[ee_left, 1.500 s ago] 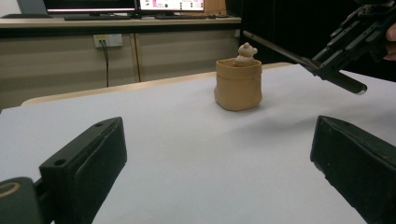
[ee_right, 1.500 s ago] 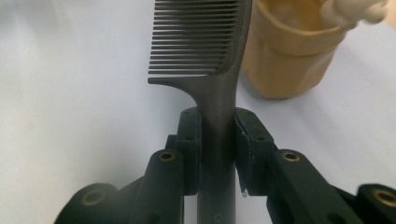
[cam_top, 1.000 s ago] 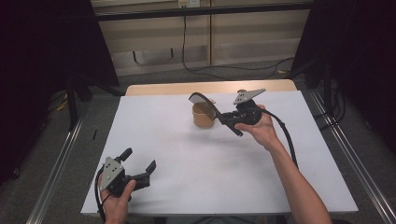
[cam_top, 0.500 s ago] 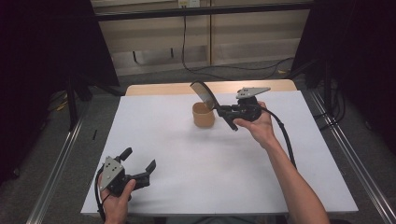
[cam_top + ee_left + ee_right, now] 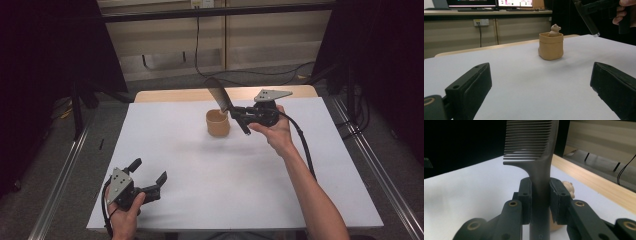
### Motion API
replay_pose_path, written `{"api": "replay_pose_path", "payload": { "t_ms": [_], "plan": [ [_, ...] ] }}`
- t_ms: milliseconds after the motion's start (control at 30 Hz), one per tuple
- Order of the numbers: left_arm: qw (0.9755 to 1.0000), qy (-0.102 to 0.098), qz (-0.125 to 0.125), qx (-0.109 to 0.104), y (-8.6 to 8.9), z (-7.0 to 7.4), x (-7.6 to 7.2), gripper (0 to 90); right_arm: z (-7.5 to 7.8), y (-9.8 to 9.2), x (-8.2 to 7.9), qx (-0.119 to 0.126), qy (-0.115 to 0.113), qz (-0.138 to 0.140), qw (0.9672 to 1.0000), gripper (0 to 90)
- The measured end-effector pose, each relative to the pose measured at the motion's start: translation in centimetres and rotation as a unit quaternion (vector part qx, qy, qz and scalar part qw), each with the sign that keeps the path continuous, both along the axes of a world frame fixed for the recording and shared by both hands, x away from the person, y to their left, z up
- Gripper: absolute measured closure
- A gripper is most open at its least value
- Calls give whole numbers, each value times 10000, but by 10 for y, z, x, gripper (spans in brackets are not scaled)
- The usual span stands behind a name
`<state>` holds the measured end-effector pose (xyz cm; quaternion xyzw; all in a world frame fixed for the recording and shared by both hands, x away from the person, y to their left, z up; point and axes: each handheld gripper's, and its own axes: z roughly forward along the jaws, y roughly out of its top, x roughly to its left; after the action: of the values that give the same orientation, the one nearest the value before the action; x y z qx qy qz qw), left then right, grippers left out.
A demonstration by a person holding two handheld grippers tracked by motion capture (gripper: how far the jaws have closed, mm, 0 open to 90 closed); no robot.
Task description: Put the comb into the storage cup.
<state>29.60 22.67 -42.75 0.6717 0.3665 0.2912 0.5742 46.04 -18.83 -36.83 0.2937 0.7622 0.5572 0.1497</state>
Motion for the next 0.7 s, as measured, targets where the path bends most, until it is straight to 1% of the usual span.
{"api": "replay_pose_path", "payload": {
  "t_ms": [33, 67, 100, 167, 200, 233, 367, 467, 500, 533, 567, 667, 700],
  "plan": [
    [10000, -12, 6, 20, 1, 0, 0, 37, 1, 1, 1, 10, -39, -20, 10000, 729],
    [10000, -18, 3, 11, 1, 1, 0, 37, 4, 2, 2, 77, -113, -42, 9999, 729],
    [10000, -18, 3, 11, 1, 1, 0, 37, 4, 2, 2, 77, -113, -42, 9999, 729],
    [10000, -8, 15, -2, 1, 0, 0, 37, 7, 4, 3, 200, -218, -63, 9995, 729],
    [10000, 0, 14, 1, 1, 0, 0, 37, 7, 4, 3, 200, -218, -63, 9995, 729],
    [10000, 11, 6, -23, 1, 0, 0, 37, 8, 5, 4, 252, -257, -46, 9993, 729],
    [10000, -15, 4, -5, 0, 0, 0, 37, 10, 6, 6, 315, -314, -99, 9990, 729],
    [10000, 21, 0, 4, 0, -1, 1, 37, 14, 6, 9, 354, -356, -189, 9986, 729],
    [10000, 21, 0, 7, 1, -1, 1, 37, 17, 7, 11, 378, -402, -187, 9983, 729],
    [10000, 22, 4, -1, 0, -1, 1, 37, 17, 7, 11, 378, -402, -187, 9983, 729],
    [10000, 19, 10, -14, 0, 0, 1, 37, 18, 10, 13, 432, -437, -159, 9980, 729],
    [10000, 17, 2, -2, 1, 0, 1, 37, 17, 14, 14, 432, -442, -134, 9980, 729],
    [10000, 22, -3, -17, 1, 0, 1, 37, 14, 20, 14, 352, -508, -95, 9980, 729]
  ]
}}
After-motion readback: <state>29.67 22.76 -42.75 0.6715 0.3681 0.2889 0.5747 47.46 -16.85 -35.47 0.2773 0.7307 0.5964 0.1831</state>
